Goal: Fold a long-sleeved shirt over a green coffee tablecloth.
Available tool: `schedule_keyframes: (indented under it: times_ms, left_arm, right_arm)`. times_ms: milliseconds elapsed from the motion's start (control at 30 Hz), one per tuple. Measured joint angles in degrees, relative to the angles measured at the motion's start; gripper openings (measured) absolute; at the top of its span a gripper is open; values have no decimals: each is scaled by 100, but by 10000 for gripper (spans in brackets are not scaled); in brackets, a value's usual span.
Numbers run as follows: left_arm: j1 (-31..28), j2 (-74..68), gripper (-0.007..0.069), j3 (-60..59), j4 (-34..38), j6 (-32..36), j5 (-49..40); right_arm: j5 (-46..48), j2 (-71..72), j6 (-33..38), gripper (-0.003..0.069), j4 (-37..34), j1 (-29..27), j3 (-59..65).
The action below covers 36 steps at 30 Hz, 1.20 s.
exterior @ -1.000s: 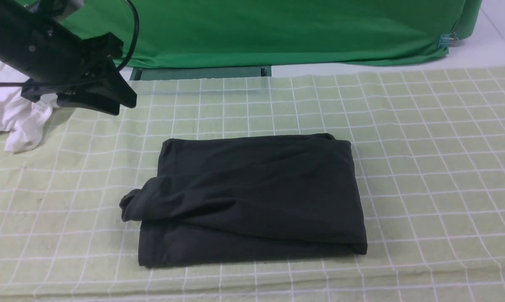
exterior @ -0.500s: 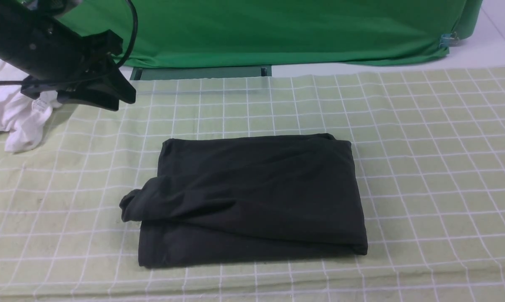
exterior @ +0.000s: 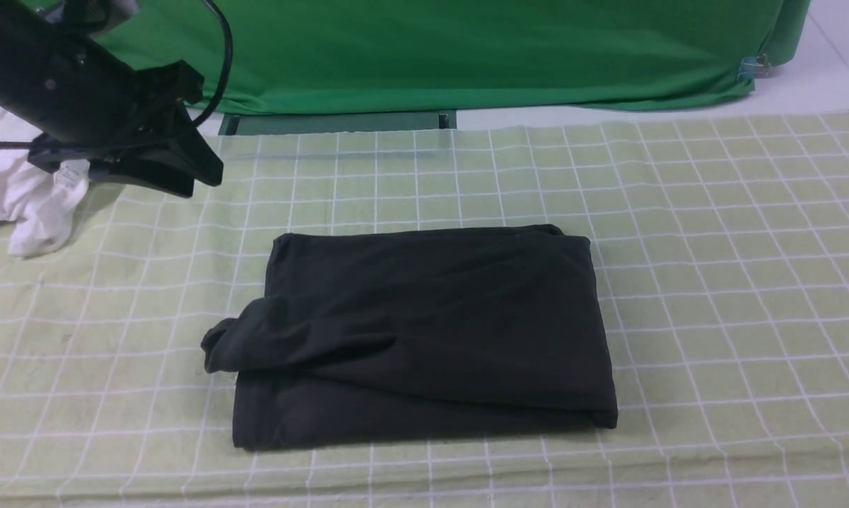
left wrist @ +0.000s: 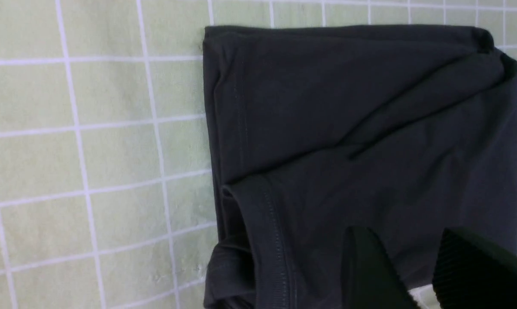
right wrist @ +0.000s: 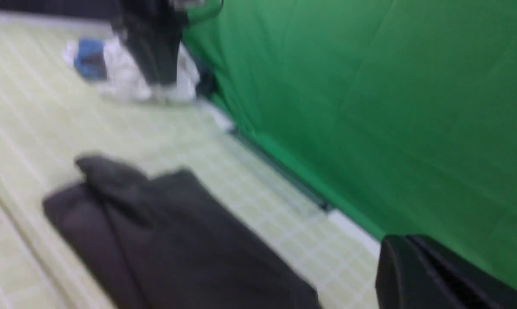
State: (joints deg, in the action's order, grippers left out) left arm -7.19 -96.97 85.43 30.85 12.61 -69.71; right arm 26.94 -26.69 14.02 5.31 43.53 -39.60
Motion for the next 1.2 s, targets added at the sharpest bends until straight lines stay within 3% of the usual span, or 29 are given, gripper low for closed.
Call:
schedule_keyframes:
  times_ms: [267, 767, 1000, 1200]
  left_arm:
    - [0, 65, 238, 0, -103, -31, 0]
    - [0, 398, 238, 6, -105, -76, -10]
    - [0, 428, 238, 50, 461, -250, -10]
    - [0, 432, 238, 56, 567, -250, -10]
  right_arm:
    - [-248, -5, -675, -1, 115, 0, 252]
    - [-268, -5, -758, 33, 127, 0, 252]
    - [-456, 294, -758, 49, 127, -30, 466]
    - [-1425, 1235, -758, 58, 127, -896, 1771]
